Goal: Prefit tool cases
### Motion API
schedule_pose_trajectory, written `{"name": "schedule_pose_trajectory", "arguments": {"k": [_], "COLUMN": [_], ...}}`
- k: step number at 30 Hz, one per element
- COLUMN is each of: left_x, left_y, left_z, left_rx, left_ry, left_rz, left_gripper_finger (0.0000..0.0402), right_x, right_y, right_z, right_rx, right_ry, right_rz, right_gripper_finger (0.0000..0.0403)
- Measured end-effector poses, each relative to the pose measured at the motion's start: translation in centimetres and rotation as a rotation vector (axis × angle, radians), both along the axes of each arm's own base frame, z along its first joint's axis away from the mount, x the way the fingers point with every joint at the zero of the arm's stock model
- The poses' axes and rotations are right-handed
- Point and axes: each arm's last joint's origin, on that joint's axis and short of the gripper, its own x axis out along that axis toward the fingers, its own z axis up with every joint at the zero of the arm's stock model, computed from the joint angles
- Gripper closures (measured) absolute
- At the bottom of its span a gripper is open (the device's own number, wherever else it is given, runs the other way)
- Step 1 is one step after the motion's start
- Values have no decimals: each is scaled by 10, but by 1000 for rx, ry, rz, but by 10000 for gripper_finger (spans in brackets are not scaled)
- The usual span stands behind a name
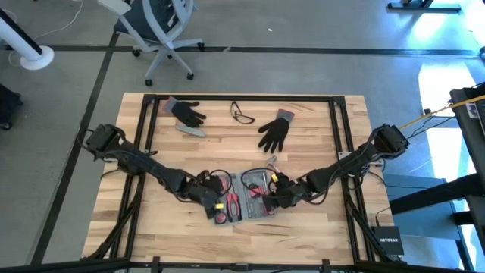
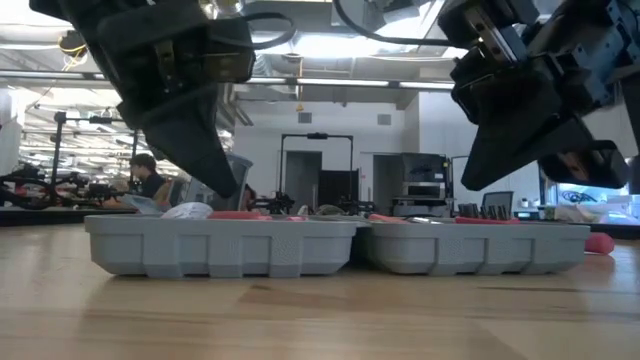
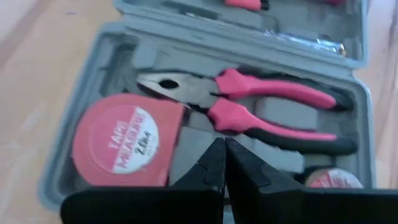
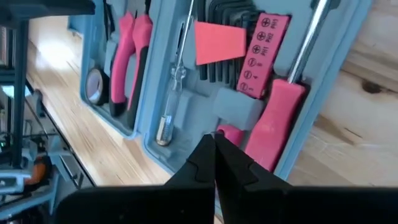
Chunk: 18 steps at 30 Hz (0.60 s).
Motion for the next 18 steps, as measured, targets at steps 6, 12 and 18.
{"name": "schedule_pose_trajectory", "arguments": {"k": [6,12,18], "left_x": [-1,-1,-1], "left_y": [-2,-4,-3], "left_z": [-2,-4,-5], "left_rx": [-16,-22,-25], "left_ry": [10,10,10], "left_rz": [21,26,37], "left_gripper_finger": [401,401,401], "right_x": [-1,4,13], "right_y": [2,2,14], "right_z": [0,2,-15], "right_rx": [19,-13,-13], "right_ry": [10,-17,50], "right_rz": [44,-13,55], "right_gripper_finger": [403,403,403]}}
